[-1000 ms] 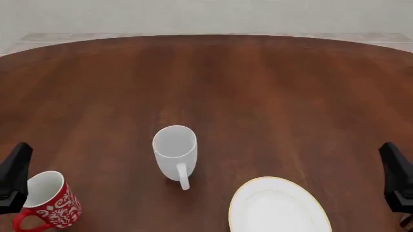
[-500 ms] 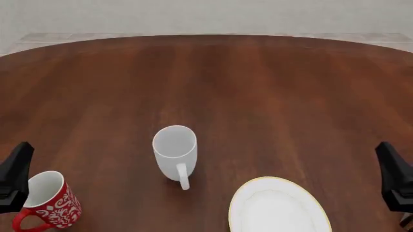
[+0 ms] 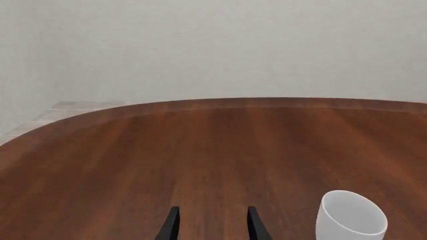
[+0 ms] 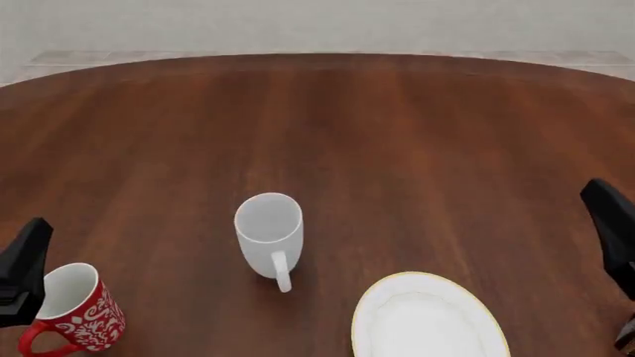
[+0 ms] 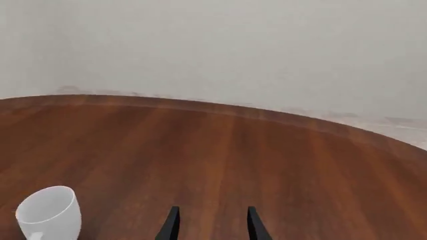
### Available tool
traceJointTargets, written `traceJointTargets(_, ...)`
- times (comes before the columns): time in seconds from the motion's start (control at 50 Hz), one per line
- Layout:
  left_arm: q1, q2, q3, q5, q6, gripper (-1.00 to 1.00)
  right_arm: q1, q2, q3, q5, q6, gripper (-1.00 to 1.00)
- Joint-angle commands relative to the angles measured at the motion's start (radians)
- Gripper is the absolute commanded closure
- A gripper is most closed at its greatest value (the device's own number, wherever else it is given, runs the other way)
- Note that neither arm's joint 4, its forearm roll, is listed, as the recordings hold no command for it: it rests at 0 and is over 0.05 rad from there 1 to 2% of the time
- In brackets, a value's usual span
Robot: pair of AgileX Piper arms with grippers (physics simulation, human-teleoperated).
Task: Put the white mug on the plate.
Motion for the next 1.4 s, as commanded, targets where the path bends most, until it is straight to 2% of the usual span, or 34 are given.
traceJointTargets(0.02, 0.0, -0.007, 0.0, 0.007, 0.002, -1.0, 0.091, 0.101, -0.149, 0.098, -0.024, -1.0)
traceJointTargets(0.08, 0.0, -0.01, 0.0, 0.009, 0.002, -1.0, 0.143, 0.171, -0.183, 0.135, -0.055, -1.0)
traceJointTargets(0.16, 0.0, -0.011, 0.0, 0.011, 0.002, -1.0, 0.196, 0.234, -0.222, 0.183, -0.033, -1.0)
traceJointTargets(0.2, 0.0, -0.013, 0.0, 0.012, 0.002, -1.0, 0.216, 0.263, -0.241, 0.203, -0.048, -1.0)
traceJointTargets(0.34, 0.0, -0.012, 0.0, 0.012, 0.002, -1.0, 0.256, 0.347, -0.289, 0.249, -0.048, -1.0)
traceJointTargets(0.38, 0.0, -0.015, 0.0, 0.014, 0.003, -1.0, 0.297, 0.402, -0.344, 0.307, -0.056, -1.0)
traceJointTargets(0.52, 0.0, -0.014, 0.0, 0.013, 0.003, -1.0, 0.34, 0.433, -0.437, 0.406, -0.045, -1.0)
traceJointTargets(0.62, 0.0, -0.014, 0.0, 0.014, 0.003, -1.0, 0.389, 0.475, -0.537, 0.506, -0.056, -1.0)
traceJointTargets(0.68, 0.0, -0.014, -0.001, 0.014, 0.002, -1.0, 0.39, 0.486, -0.565, 0.531, -0.08, -1.0)
traceJointTargets(0.78, 0.0, -0.014, -0.001, 0.014, 0.003, -1.0, 0.4, 0.514, -0.582, 0.543, -0.07, -1.0)
traceJointTargets(0.8, 0.0, -0.014, -0.001, 0.013, 0.003, -1.0, 0.4, 0.522, -0.578, 0.54, -0.095, -1.0)
traceJointTargets(0.88, 0.0, -0.011, -0.001, 0.011, 0.002, -1.0, 0.425, 0.553, -0.59, 0.544, -0.062, -1.0)
traceJointTargets(1.02, 0.0, -0.008, 0.0, 0.008, 0.003, -1.0, 0.473, 0.61, -0.603, 0.551, -0.056, -1.0)
traceJointTargets(1.12, 0.0, -0.007, 0.0, 0.007, 0.002, -1.0, 0.512, 0.647, -0.604, 0.537, -0.005, -1.0)
traceJointTargets(1.4, 0.0, -0.011, 0.0, 0.011, 0.003, -1.0, 0.613, 0.751, -0.591, 0.481, 0.076, -1.0)
